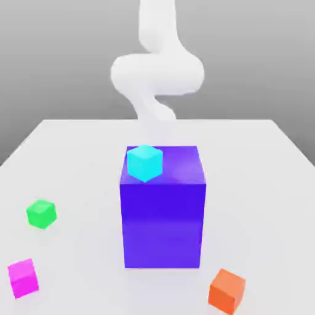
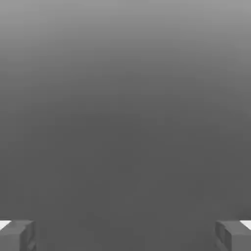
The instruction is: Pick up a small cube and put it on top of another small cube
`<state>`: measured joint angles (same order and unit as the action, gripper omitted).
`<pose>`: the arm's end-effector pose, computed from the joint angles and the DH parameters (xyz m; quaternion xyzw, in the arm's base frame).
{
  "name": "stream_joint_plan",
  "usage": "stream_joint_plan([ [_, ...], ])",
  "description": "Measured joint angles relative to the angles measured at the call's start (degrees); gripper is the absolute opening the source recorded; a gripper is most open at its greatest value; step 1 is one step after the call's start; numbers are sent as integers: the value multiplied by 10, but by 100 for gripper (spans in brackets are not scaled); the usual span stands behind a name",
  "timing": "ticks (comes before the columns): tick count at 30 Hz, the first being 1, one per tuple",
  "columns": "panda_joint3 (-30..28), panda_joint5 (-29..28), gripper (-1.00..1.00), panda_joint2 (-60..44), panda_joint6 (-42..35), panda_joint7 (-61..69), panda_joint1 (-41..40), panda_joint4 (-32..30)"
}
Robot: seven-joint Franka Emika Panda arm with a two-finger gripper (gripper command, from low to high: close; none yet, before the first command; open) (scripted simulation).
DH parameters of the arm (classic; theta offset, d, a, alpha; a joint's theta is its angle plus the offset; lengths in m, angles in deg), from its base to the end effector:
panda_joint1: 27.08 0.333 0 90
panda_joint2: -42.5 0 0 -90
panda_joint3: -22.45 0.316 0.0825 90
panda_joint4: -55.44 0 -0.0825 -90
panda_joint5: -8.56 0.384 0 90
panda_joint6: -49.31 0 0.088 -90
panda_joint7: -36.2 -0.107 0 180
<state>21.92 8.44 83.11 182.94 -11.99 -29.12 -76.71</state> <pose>0.3796 -0.0183 0.6783 -0.8434 0.3997 -0.3301 0.1413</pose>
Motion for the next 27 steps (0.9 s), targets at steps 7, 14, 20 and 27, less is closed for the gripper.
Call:
stream_joint_plan([
  [7, -22, -4, 0, -149, 52, -68, -52, -10],
  [14, -54, 1, 0, -294, 103, -128, -96, -21],
  [20, -80, 21, 0, -419, 146, -168, -145, -29],
  [27, -98, 67, 0, -567, 196, -198, -185, -39],
])
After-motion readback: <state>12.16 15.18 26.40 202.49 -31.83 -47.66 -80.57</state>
